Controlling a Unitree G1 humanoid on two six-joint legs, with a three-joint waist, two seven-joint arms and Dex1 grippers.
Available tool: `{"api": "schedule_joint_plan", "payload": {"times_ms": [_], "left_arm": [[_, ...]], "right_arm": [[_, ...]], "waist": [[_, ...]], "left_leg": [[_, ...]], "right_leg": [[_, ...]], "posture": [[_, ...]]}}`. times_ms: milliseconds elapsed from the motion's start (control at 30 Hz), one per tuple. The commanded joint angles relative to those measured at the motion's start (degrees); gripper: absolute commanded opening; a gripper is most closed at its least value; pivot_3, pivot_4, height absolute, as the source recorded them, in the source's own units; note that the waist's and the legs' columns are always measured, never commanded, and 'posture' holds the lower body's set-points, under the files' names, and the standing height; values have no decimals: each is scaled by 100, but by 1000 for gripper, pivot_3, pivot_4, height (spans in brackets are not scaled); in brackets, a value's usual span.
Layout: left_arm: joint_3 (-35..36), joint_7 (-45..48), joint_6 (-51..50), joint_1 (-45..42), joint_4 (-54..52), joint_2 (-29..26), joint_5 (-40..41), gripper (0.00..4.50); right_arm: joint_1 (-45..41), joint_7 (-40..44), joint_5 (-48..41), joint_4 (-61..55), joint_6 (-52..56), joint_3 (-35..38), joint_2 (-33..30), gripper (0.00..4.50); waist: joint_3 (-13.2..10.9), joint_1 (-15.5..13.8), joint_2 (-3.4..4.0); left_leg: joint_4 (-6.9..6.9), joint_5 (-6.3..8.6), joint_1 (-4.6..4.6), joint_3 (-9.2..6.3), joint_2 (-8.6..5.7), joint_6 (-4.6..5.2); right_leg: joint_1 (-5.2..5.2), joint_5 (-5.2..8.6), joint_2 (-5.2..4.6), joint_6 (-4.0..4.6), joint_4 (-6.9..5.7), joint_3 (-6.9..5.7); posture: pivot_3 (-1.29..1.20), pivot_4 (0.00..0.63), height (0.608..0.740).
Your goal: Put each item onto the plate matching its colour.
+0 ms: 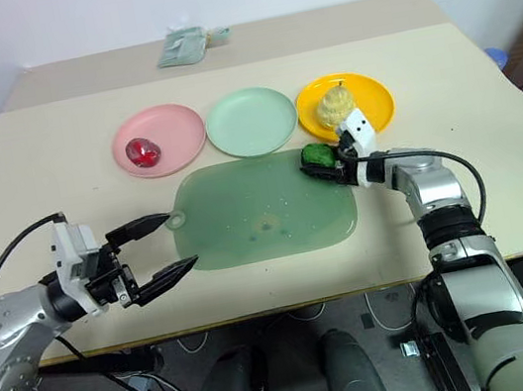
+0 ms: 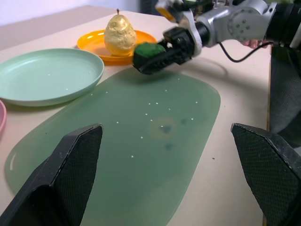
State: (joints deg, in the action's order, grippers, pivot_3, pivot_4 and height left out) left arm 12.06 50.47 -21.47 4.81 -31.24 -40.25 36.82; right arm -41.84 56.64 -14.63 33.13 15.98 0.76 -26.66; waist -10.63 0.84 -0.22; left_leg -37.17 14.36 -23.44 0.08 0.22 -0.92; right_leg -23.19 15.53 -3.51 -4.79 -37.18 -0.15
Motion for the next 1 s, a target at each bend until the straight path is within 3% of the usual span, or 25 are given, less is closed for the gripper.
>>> {"api": "schedule_joint_plan", "payload": {"times_ms": [33,167,400,567,667,733,900,1000], "left_arm": [[147,-82,63,23,-230,18,68,4500],[134,-217,21,41,-322,66,87,4500],[270,-527,-69,301,-620,138,135,4500],[366,-930,-96,638,-898,194,-34,4500],[432,-1270,-164,814,-1035,294,-119,4500],[426,-1485,-134,899,-1061,341,-345,4500],[200,-1952,211,721,-754,649,-1014,4500],[220,-1869,185,473,-461,759,-892,4500]], "right_arm": [[-452,-160,-66,-229,-179,78,217,2636],[-1100,-759,202,562,-696,76,653,2636],[-2372,-2458,836,3032,-2036,150,1263,2636],[-2876,-3153,1025,3930,-2388,246,1519,2636],[-3036,-3382,1155,4121,-2506,259,1598,3551],[-3124,-3429,1211,4143,-2608,282,1607,4476],[-3143,-2621,1087,3834,-2784,417,1356,4476],[-2764,-1873,912,3151,-2779,452,1070,4476]], "waist": [[0,0,0],[0,16,0],[0,21,-1],[0,37,0],[-1,38,1],[-1,38,1],[0,9,0],[0,-10,0]], "left_leg": [[0,0,0,0,0,0],[0,0,0,0,0,0],[2,-1,-2,1,-3,-2],[6,-1,-2,2,-2,-3],[9,-2,-2,2,-1,-4],[8,-2,-2,2,-1,-4],[7,-1,-2,2,-3,-3],[7,-1,-2,2,-4,-3]], "right_leg": [[0,0,0,0,0,0],[-2,0,1,0,-1,0],[-3,0,-5,1,0,2],[-6,1,-9,4,1,4],[-7,1,-9,5,0,5],[-7,2,-9,6,0,5],[-5,1,-9,5,1,3],[-5,0,-9,3,1,2]], "posture": [[0,150,740],[0,150,740],[0,150,740],[0,150,740],[0,150,740],[0,150,740],[0,150,740],[0,150,740]]}}
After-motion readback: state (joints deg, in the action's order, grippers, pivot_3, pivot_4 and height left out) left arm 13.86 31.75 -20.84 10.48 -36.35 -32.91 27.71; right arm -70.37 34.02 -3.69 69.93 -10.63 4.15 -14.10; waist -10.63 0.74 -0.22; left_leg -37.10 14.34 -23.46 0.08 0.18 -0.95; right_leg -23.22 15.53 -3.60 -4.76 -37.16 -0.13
